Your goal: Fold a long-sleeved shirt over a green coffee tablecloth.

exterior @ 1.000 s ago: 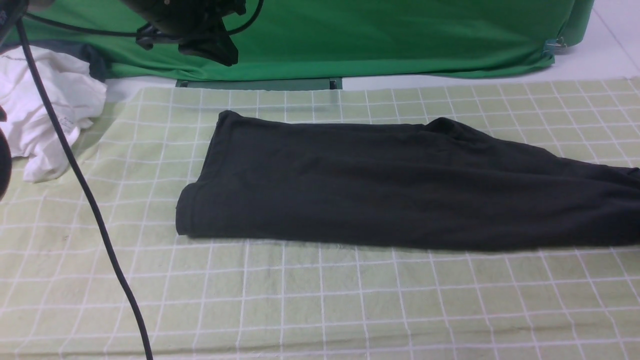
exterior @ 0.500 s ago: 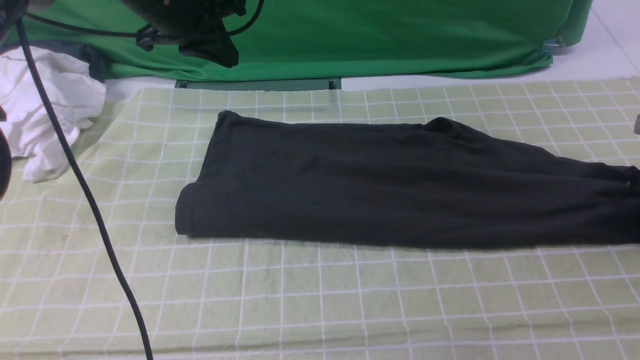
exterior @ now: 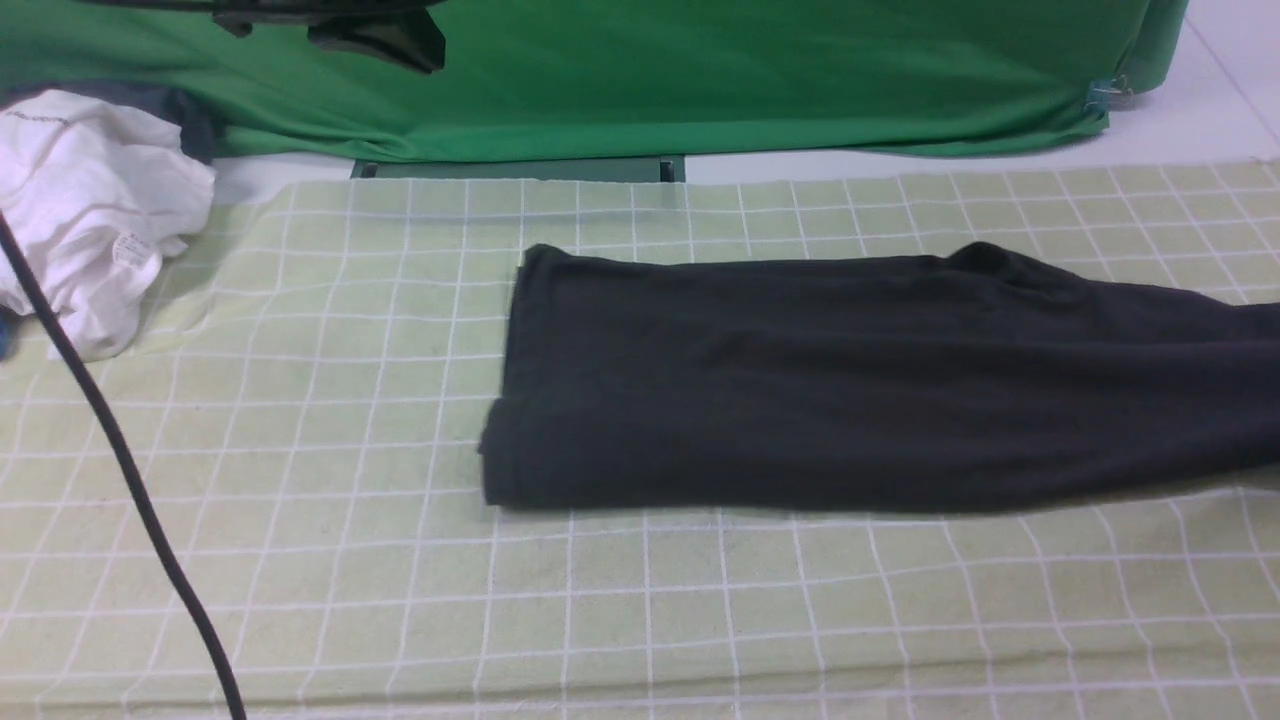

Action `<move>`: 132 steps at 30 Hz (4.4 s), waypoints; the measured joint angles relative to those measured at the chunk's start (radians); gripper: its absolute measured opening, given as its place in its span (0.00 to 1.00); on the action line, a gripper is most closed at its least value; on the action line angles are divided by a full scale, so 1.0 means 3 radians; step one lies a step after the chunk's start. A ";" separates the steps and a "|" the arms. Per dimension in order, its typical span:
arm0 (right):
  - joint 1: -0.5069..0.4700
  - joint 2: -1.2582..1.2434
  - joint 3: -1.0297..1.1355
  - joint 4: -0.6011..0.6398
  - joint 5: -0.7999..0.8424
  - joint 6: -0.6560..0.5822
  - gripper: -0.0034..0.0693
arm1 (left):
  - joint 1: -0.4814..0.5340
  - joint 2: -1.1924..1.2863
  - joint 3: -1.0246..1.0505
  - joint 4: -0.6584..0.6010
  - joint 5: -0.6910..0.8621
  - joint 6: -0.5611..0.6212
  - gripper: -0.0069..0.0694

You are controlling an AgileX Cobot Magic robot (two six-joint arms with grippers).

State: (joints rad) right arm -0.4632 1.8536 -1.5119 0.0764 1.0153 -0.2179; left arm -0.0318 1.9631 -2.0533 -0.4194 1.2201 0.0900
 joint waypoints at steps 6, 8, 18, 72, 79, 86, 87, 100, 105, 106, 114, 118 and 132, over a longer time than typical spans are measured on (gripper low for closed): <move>0.0272 -0.0242 -0.0561 0.0277 0.0528 0.0053 0.08 | 0.0003 -0.0269 0.0210 0.0172 0.0013 0.0123 0.11; 0.0530 -0.0316 -0.0689 0.0316 0.0600 0.0157 0.08 | 0.0011 -0.0285 0.0213 0.0197 0.0016 0.0134 0.11; 0.2287 -0.0285 -0.0871 0.0347 0.0342 0.0950 0.08 | 0.0099 -0.0282 0.0242 0.0207 0.0016 0.0140 0.11; 0.2911 -0.2551 0.0633 -0.0546 0.0509 0.0550 0.05 | 0.0103 -0.0282 0.0242 0.0015 0.0016 0.0169 0.11; 0.2911 -0.3705 0.2188 -0.0563 -0.1306 0.0685 0.05 | 0.0103 -0.0282 0.0242 0.0012 -0.0008 0.0169 0.11; 0.2911 -0.4262 0.3548 -0.0563 -0.3110 0.0726 0.05 | 0.0103 -0.0282 0.0242 0.0012 -0.0033 0.0169 0.11; 0.2911 -0.4301 0.3613 -0.0566 -0.3234 0.0726 0.05 | 0.0103 -0.0282 0.0242 0.0012 -0.0033 0.0169 0.11; 0.2911 -0.4369 0.3710 -0.0574 -0.3532 0.0779 0.07 | 0.0103 -0.0282 0.0242 0.0012 -0.0058 0.0169 0.11; 0.2911 -0.4369 0.3710 -0.0574 -0.3532 0.0786 0.09 | 0.0103 -0.0282 0.0242 0.0012 -0.0058 0.0169 0.11; 0.2911 -0.4369 0.3710 -0.0574 -0.3532 0.0786 0.09 | 0.0103 -0.0282 0.0242 0.0012 -0.0058 0.0169 0.11; 0.2911 -0.4672 0.3967 -0.0575 -0.3586 0.0786 0.11 | 0.0103 -0.0282 0.0242 0.0016 -0.0058 0.0169 0.11; 0.2764 -0.5121 0.4292 -0.0581 -0.3511 0.0786 0.12 | 0.0103 -0.0282 0.0242 0.0013 -0.0058 0.0169 0.11; 0.1948 -0.6089 0.5002 -0.0619 -0.2537 0.0786 0.17 | 0.0103 -0.0282 0.0242 0.0144 -0.0004 0.0169 0.14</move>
State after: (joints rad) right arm 0.1212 0.0269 -0.0114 -0.1094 0.2542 0.0179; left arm -0.0010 1.8784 -1.9808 -0.3762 1.2190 0.1409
